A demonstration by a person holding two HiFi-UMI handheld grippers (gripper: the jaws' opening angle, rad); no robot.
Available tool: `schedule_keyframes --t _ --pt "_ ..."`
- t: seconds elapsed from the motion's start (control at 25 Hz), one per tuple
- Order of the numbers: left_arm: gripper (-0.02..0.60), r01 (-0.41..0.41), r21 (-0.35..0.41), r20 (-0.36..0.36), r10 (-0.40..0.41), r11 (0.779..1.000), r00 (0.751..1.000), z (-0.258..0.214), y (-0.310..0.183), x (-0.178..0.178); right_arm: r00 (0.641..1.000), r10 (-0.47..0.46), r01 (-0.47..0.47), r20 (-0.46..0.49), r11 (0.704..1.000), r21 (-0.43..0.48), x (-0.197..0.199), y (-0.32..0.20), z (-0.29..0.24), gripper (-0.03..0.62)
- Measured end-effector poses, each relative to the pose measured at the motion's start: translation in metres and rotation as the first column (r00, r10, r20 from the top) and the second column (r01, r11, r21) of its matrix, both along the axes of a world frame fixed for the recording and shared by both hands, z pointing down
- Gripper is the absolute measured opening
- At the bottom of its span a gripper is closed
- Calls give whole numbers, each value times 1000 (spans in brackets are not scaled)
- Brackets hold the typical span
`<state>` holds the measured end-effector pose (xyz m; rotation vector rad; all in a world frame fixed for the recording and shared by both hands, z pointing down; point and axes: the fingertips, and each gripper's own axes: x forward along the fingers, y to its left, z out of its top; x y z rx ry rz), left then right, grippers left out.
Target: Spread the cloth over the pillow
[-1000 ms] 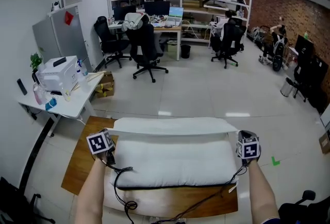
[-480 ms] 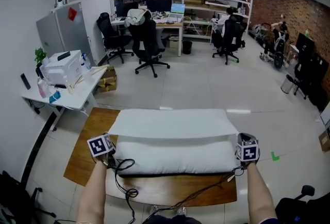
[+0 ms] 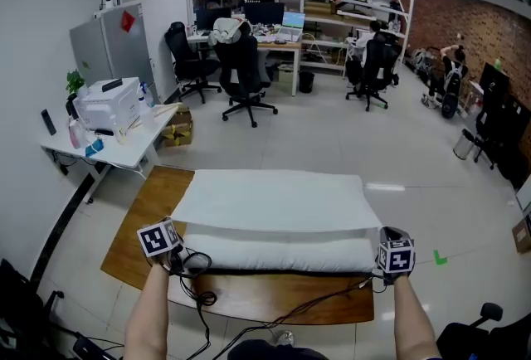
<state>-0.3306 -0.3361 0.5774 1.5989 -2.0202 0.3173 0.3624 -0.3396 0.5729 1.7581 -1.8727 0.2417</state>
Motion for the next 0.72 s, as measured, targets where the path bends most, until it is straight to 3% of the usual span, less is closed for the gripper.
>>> schedule_keyframes --t 0.72 --pt "18 -33 -37 -24 32 999 999 21 61 2 997 67 -66 25 997 -46 3 72 23 31"
